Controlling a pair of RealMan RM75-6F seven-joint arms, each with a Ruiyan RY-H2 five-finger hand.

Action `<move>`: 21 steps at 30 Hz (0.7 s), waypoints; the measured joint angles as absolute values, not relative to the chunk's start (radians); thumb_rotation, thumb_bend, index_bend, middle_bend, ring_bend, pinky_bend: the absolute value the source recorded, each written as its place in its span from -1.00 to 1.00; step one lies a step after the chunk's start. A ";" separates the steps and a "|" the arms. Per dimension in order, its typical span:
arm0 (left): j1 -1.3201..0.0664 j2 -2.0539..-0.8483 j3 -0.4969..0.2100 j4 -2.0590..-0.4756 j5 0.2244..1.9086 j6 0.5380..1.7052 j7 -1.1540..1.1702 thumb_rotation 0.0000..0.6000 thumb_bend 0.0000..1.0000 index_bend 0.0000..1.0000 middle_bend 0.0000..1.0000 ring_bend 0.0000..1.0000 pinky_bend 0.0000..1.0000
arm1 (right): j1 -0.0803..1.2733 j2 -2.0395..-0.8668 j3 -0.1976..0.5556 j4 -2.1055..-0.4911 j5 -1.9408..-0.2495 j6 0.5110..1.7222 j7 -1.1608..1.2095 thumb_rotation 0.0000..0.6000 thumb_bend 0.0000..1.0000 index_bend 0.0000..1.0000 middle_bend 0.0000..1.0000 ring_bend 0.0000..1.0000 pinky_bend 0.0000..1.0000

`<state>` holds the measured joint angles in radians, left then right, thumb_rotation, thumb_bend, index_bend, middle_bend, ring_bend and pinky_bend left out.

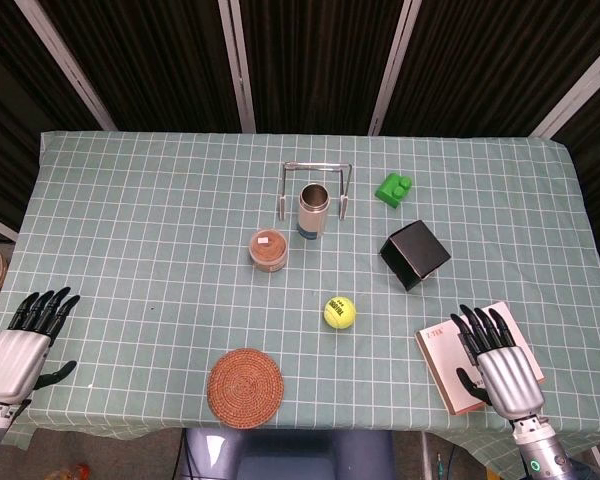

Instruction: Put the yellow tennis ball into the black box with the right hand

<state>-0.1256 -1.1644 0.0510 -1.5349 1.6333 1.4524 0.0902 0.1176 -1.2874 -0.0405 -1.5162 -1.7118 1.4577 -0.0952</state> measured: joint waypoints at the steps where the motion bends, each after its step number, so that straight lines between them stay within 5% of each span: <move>1: -0.128 -1.166 0.050 -1.535 1.633 1.450 0.093 1.00 -0.68 -1.00 -1.00 -1.00 -1.00 | 0.118 -1.288 -0.040 -1.515 -1.710 1.455 -0.095 1.00 -0.27 -1.00 -1.00 -1.00 -1.00; 9: -0.143 -1.172 0.039 -1.544 1.634 1.439 0.104 1.00 -0.68 -1.00 -1.00 -1.00 -1.00 | 0.119 -1.292 -0.050 -1.502 -1.704 1.441 -0.092 1.00 -0.27 -1.00 -1.00 -1.00 -0.96; 12: -0.141 -1.170 0.040 -1.548 1.645 1.451 0.103 1.00 -0.68 -1.00 -1.00 -1.00 -1.00 | 0.120 -1.294 -0.070 -1.509 -1.725 1.436 -0.073 1.00 -0.27 -0.97 -0.78 -0.78 -0.40; 15: -0.137 -1.166 0.046 -1.549 1.663 1.466 0.098 1.00 -0.68 -1.00 -1.00 -1.00 -1.00 | 0.121 -1.297 -0.094 -1.529 -1.755 1.436 -0.032 1.00 -0.24 -0.59 -0.32 -0.34 0.21; 17: -0.132 -1.163 0.054 -1.548 1.672 1.472 0.090 1.00 -0.68 -1.00 -1.00 -1.00 -1.00 | 0.118 -1.303 -0.112 -1.549 -1.770 1.438 0.012 1.00 -0.14 -0.35 -0.16 -0.17 0.42; 21: -0.123 -1.157 0.068 -1.547 1.690 1.485 0.087 1.00 -0.68 -1.00 -1.00 -1.00 -1.00 | 0.116 -1.327 -0.150 -1.586 -1.792 1.432 0.109 1.00 -0.02 -0.27 -0.11 -0.12 0.49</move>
